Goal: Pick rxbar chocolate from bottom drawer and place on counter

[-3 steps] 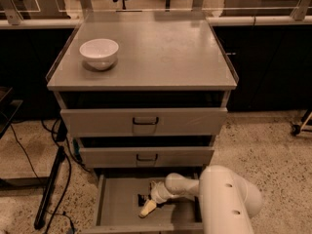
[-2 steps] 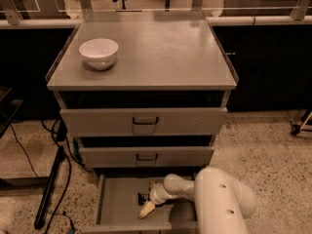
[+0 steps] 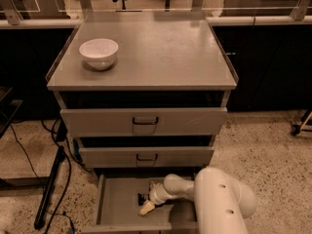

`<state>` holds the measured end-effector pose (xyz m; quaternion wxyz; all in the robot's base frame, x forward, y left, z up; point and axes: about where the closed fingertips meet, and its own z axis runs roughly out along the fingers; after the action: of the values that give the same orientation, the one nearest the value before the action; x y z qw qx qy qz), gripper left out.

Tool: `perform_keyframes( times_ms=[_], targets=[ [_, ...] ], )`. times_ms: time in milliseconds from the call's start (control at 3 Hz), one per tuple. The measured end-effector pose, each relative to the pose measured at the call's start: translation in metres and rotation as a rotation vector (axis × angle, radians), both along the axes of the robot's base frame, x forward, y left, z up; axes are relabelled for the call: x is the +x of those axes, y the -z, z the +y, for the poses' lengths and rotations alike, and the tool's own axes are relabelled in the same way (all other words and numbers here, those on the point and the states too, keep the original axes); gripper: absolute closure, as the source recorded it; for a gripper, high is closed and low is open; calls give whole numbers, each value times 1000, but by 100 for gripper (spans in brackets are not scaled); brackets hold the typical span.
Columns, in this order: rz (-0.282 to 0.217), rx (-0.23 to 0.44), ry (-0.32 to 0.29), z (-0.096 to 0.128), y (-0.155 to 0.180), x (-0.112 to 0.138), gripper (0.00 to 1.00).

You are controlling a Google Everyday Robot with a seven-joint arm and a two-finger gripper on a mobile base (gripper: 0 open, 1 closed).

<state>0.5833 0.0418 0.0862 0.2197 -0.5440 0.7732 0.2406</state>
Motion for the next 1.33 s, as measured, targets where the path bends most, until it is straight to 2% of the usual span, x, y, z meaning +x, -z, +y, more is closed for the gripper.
perform_keyframes(
  times_ms=[1000, 1333],
  targets=[
    [0, 0, 0, 0, 0, 0, 88],
    [0, 0, 0, 0, 0, 0, 100]
  ],
)
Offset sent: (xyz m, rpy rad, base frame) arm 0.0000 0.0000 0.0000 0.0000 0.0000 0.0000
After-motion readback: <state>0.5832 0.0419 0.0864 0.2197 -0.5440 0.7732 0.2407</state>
